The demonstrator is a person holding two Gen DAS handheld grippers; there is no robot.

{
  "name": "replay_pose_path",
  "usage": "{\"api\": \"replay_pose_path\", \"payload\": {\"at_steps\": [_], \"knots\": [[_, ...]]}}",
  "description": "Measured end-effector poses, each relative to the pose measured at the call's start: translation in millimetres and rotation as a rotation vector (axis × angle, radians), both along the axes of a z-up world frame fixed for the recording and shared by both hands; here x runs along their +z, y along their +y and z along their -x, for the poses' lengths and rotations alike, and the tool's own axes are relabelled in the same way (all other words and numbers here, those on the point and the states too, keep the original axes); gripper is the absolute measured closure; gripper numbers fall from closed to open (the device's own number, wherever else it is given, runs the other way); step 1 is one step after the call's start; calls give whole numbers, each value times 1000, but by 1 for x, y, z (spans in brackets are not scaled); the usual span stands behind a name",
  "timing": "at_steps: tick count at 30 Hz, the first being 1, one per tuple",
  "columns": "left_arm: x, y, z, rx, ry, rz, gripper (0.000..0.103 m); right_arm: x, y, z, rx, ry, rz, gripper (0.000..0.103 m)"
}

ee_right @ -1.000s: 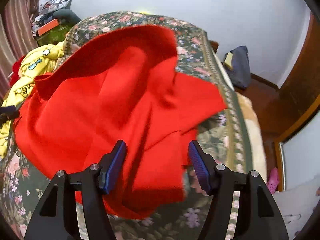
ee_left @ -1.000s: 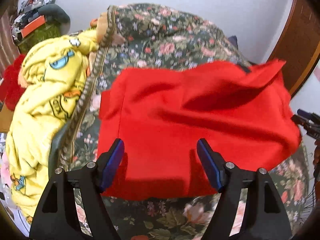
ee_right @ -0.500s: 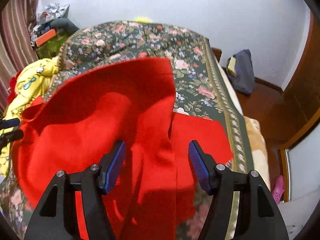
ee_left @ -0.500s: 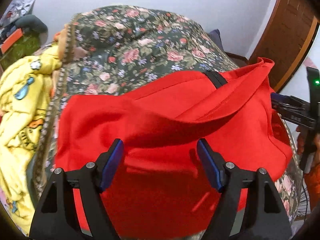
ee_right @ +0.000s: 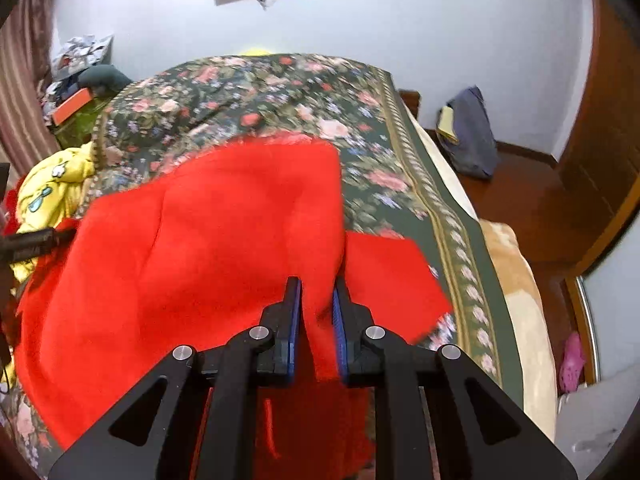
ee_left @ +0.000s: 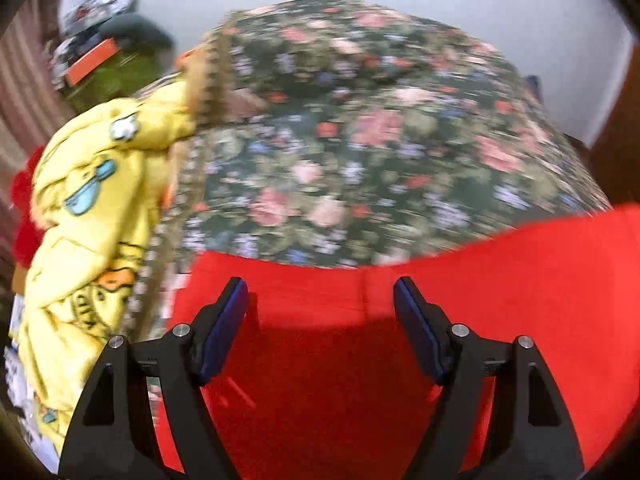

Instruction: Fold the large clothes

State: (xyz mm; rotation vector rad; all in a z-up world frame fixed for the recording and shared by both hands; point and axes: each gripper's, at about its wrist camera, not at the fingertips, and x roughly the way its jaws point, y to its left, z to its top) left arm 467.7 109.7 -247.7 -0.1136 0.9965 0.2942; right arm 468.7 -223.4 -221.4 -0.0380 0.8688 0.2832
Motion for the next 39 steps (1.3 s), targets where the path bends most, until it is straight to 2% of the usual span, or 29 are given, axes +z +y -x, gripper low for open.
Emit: {"api": "replay_pose_path", "payload": {"at_steps": [3,7,11,15,18,22,25,28,34,39], "knots": [[8,19,16,17,-26,47,28,1,-5,4,-13,10,-9,89],[24,26,47,-33,-44,21,28,14,-1,14,-13,-12,75,89],[42,26,80,-76,-68,4,28,29,-1,26,-3,-19,93,84],[58,23,111,-103,-102,-28,28,47,3,44,16,-53,86,57],[67,22,131,-117,-120,-29,28,59,12,58,39,-89,92,47],[72,23,153,-123,-128,6,27,71,33,73,76,-116,107,27],[71,27,167,-105,-131,63,22,73,50,81,109,-131,112,23],[61,36,183,-79,-115,165,21,69,69,89,149,-119,115,22],[21,49,209,-41,-30,401,21,42,98,90,214,-29,103,21],[-16,58,216,0,6,581,21,13,114,92,254,35,157,21]]}}
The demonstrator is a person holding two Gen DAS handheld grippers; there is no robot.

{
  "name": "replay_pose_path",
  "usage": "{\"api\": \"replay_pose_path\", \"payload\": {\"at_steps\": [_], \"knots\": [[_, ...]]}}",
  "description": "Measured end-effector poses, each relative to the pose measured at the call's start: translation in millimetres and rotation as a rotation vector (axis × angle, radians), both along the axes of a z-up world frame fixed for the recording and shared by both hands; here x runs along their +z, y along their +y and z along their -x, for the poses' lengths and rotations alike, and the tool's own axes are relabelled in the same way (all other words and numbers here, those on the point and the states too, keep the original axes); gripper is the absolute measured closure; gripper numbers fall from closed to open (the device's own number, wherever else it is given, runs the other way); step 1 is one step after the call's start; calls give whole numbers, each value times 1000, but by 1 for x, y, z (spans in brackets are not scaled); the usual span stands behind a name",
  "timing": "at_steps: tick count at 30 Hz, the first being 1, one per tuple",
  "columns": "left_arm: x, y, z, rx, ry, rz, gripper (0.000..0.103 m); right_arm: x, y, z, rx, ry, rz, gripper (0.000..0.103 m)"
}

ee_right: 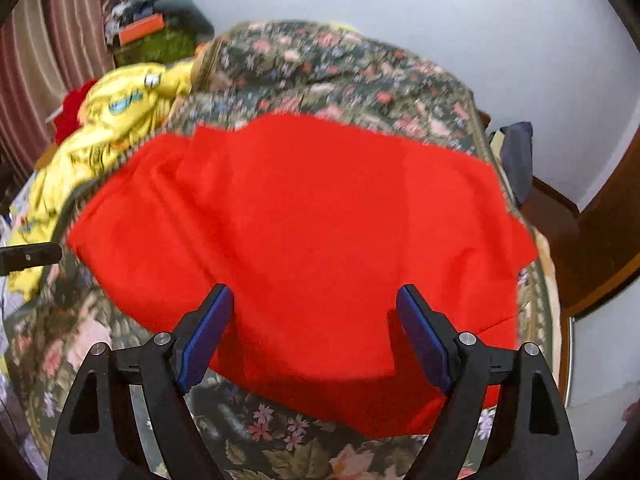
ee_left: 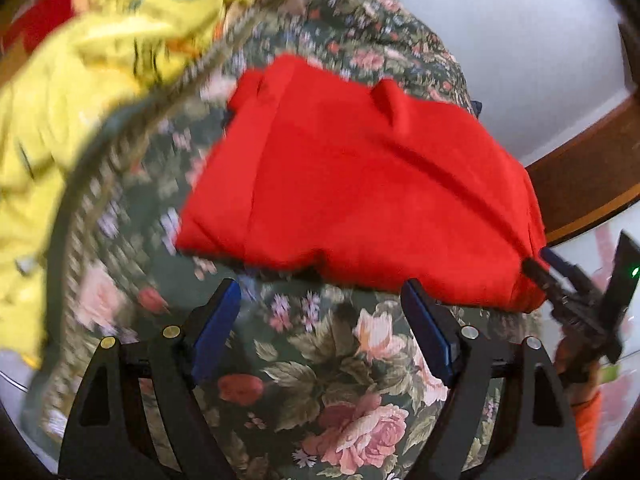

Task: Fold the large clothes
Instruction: 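Grasp the red jacket's edge with the left gripper and lift it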

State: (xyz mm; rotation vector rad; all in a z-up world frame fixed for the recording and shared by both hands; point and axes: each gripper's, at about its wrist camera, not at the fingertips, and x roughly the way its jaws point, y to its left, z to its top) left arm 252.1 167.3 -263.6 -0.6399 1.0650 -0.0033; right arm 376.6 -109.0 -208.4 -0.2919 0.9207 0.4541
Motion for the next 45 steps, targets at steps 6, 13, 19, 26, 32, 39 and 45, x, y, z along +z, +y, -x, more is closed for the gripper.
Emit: {"api": "replay_pose_path", "payload": {"at_steps": [6,13,19,26,32,39,45], "knots": [[-34,9,-15,82,24,222,21,-4,-3,4,1,11,-27,20],[-46,11,-36,174,-56,376,21,-9,-9,0,-22,51,-92,20],[-46,12,-59,267,-97,404,26,-10,-9,-2,-35,61,-111,20],[-36,17,-69,319,-111,274,89,-7,-8,1,-35,51,-87,20],[27,5,-43,292,-268,-35,97,7,2,10,15,-8,-28,20],[81,1,-10,269,-394,-284,98,24,27,12,89,-18,-69,20],[105,-22,6,206,-470,-457,98,14,64,8,154,58,-108,20]]}}
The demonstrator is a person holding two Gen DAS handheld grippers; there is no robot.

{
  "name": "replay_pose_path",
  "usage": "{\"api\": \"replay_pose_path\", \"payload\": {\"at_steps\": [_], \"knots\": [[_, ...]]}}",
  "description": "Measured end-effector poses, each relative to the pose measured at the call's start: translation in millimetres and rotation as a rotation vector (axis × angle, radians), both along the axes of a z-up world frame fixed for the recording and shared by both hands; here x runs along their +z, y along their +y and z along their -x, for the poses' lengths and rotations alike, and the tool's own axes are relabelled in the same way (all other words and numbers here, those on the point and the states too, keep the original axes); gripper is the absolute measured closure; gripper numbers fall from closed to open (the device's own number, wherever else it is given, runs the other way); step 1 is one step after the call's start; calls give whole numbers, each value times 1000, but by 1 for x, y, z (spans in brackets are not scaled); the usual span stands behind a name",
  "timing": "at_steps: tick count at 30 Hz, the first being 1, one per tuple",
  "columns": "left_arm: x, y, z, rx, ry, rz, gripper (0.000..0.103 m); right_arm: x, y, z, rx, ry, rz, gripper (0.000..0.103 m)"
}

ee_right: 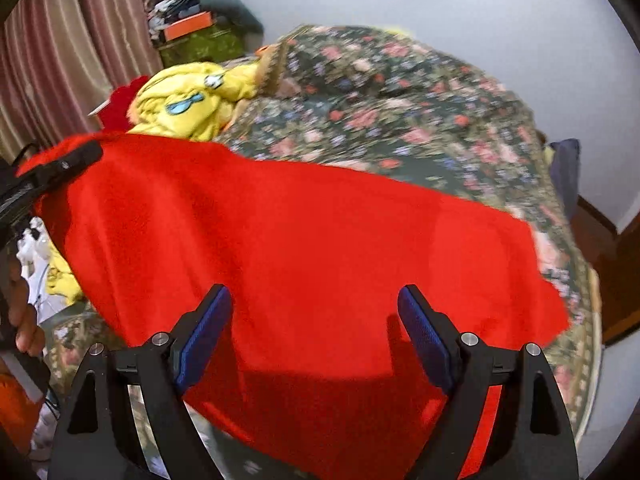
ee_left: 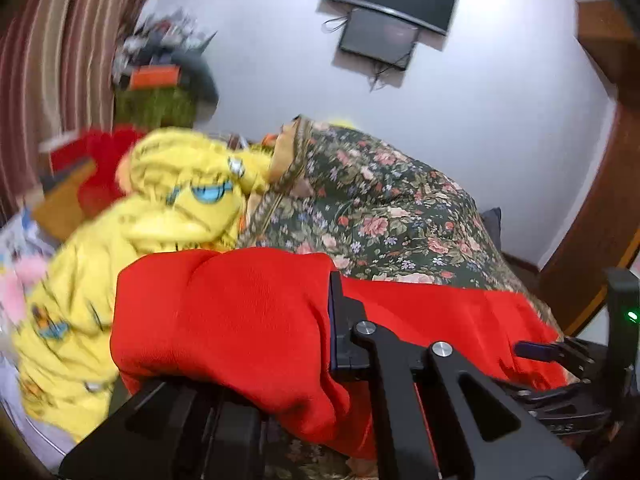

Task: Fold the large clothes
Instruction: 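Grasp the red jacket's edge with the left gripper and lift it, then fold the held jacket edge over the bundle with the left gripper, release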

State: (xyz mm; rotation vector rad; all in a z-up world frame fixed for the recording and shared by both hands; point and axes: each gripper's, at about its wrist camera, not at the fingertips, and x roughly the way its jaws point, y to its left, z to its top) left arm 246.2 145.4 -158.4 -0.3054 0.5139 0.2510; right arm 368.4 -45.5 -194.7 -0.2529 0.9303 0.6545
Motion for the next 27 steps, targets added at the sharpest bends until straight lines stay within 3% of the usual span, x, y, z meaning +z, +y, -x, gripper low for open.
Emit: {"api": "replay_pose_path", "payload": {"at_steps": [4,7,11,15,23,27], "knots": [[11,-26,-5,-57,-9,-114,98,-23,20,-1,47,97,21,20],[15,-44,-12,-112,1,-158,98,-35,22,1,53,124,30,20],[28,-71,-20,-182,-15,-180,98,-27,5,2,47,141,-7,20],[42,-108,-27,-268,-48,-227,98,-11,-37,2,-12,137,-83,20],[47,-212,-45,-527,-43,-276,98,-1,-157,3,-271,93,-83,20],[32,-257,-49,-711,38,-250,98,-3,-214,6,-402,120,-105,20]]}}
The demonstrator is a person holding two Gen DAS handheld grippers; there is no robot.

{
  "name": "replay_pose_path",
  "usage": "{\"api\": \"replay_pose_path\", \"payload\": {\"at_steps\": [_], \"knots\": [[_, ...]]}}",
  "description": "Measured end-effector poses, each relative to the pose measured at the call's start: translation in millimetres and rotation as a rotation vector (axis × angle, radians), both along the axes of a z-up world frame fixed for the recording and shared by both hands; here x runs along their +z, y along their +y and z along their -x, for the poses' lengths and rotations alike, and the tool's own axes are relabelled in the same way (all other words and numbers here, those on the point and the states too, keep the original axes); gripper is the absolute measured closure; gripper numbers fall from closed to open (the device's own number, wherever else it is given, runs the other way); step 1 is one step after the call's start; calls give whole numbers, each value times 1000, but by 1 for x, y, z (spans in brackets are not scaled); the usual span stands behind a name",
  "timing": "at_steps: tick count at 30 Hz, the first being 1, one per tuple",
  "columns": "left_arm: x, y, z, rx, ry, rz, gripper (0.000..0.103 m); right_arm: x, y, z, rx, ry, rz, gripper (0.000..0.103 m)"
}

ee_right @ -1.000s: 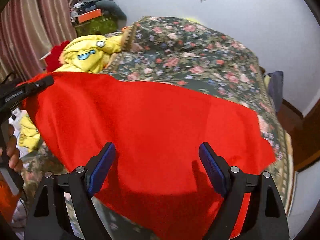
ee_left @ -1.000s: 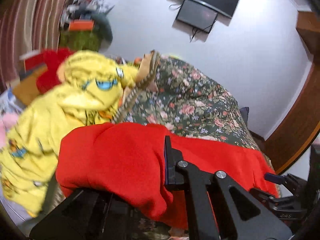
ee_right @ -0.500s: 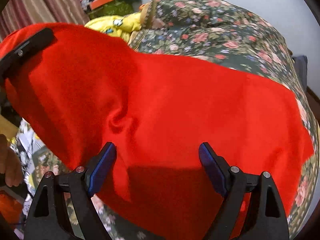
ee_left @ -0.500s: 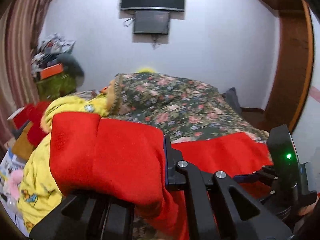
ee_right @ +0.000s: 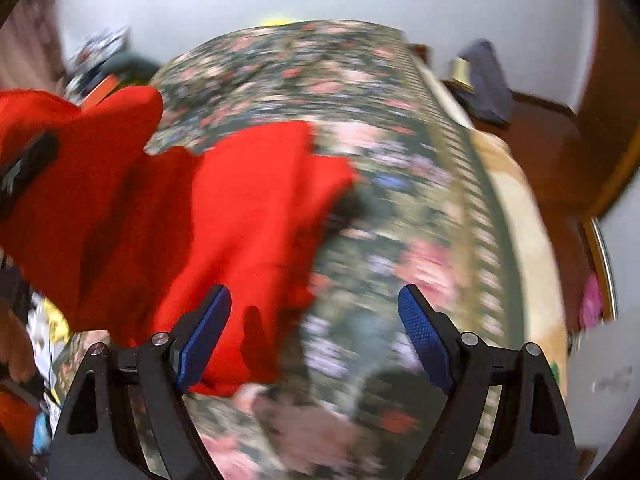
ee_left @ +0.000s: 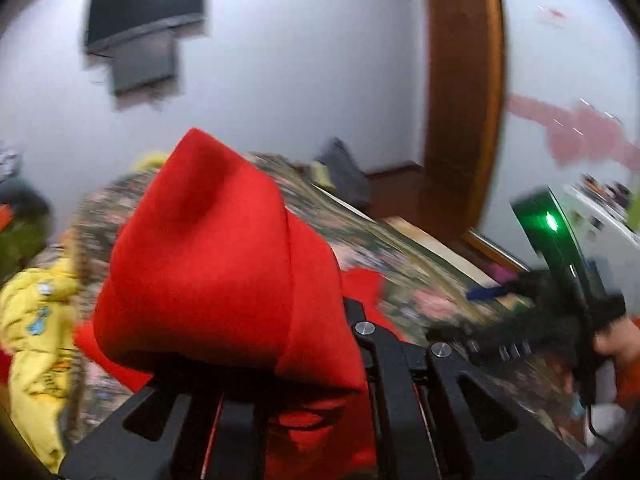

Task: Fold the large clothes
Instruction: 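Fold the held jacket edge over the bundle with the left gripper, release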

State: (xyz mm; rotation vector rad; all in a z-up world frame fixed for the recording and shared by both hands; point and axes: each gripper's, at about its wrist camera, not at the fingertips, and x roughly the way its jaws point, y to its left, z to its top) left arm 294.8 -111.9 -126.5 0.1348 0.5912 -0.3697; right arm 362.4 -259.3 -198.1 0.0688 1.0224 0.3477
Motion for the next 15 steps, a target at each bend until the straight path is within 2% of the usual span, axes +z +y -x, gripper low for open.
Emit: {"api": "replay_pose_path", "payload": {"at_steps": [4,7,9,13,15], "knots": [[-37,-30,-7,-123,188,-44,98,0,-31,4,-62,20,-38,20],[-71,-32,-17,-129,352,-40,98,1,-46,8,-88,17,-54,20],[-83,-25,-21,-130,419,-7,98,4,-52,13,-94,14,-73,20],[-76,-16,-19,-121,429,58,98,7,-54,15,-91,4,-81,20],[-71,-15,-14,-123,430,52,87,10,-52,15,-84,-5,-80,20]]}}
